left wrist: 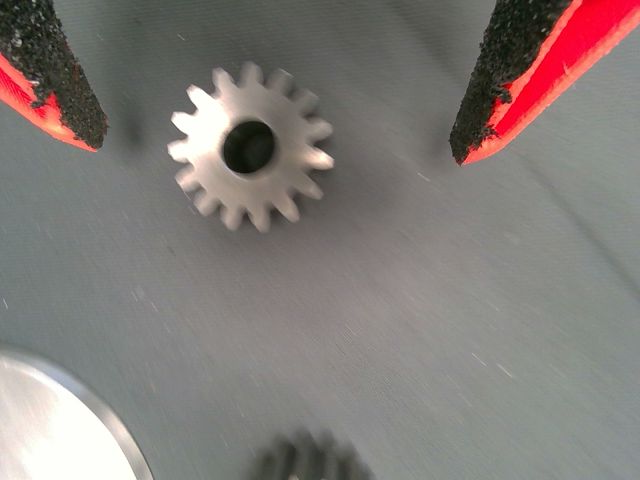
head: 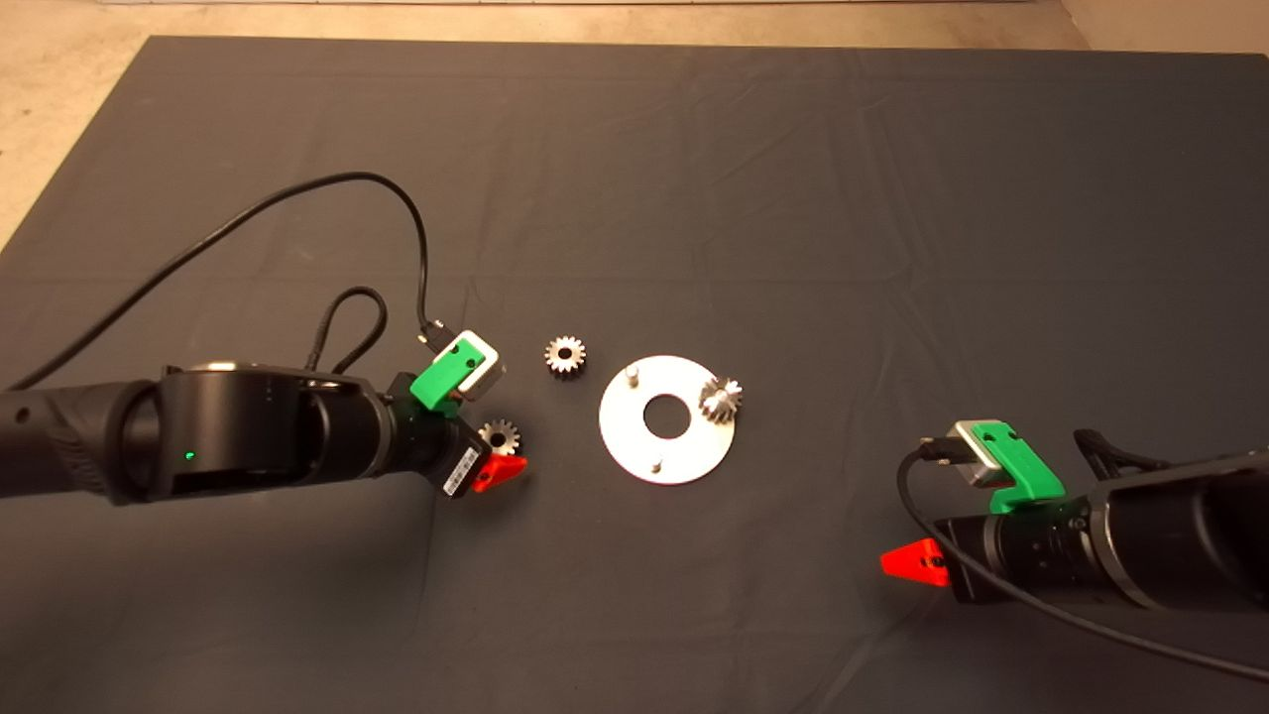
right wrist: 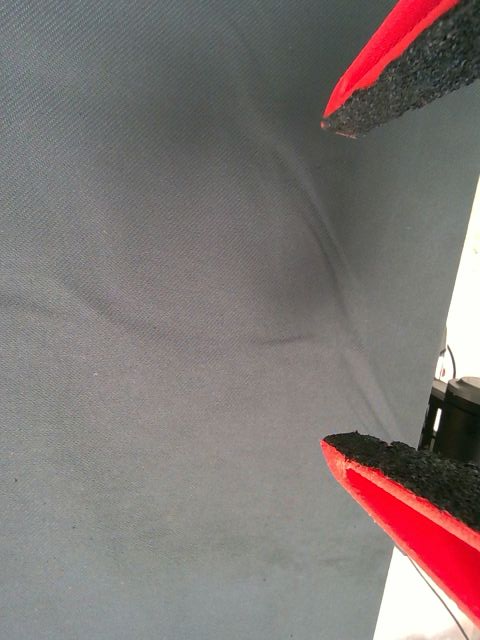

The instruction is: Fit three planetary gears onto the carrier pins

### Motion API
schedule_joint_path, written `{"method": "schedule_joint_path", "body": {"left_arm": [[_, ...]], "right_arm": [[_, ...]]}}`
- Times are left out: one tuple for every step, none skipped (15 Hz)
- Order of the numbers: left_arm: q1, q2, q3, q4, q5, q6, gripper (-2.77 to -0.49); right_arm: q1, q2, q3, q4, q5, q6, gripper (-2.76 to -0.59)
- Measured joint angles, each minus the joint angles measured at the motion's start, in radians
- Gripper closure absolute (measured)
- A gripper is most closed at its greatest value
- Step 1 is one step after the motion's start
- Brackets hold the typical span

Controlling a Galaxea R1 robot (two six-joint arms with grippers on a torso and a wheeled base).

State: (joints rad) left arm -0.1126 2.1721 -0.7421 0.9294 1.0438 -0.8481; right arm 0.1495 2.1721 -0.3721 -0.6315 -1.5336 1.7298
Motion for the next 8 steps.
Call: {"method": "schedule_joint_path", "body": {"left_arm": [[0.005, 0.0, 0.0, 0.0, -0.001, 0.0, -2.48], [0.008, -0.001, 0.0, 0.001, -0.007, 0.0, -2.48], [0.013, -0.001, 0.0, 0.001, -0.015, 0.0, -2.48], [0.026, 0.0, 0.0, 0.003, -0.028, -0.001, -2.48], [0.043, 0.0, 0.0, 0.002, -0.035, 0.0, -2.48], [0.051, 0.0, 0.0, 0.003, -0.036, 0.0, -2.48], [0.051, 0.0, -0.005, 0.006, -0.041, 0.0, -2.48], [0.052, -0.001, -0.008, 0.015, -0.041, 0.0, -2.48]], "right_arm": [[0.0, 0.0, 0.0, 0.0, 0.0, 0.0, -2.2], [0.0, 0.0, 0.0, 0.0, 0.001, 0.0, -2.2], [0.003, 0.0, 0.0, 0.0, 0.001, 0.0, -2.2], [0.009, 0.0, 0.0, 0.0, 0.0, 0.0, -2.2], [0.015, 0.0, 0.0, 0.001, 0.0, 0.0, -2.2], [0.021, 0.0, 0.0, 0.001, 0.0, 0.0, -2.2], [0.023, 0.001, 0.0, 0.002, 0.001, 0.0, -2.2], [0.023, 0.001, 0.0, 0.002, 0.0, 0.0, -2.2]]}}
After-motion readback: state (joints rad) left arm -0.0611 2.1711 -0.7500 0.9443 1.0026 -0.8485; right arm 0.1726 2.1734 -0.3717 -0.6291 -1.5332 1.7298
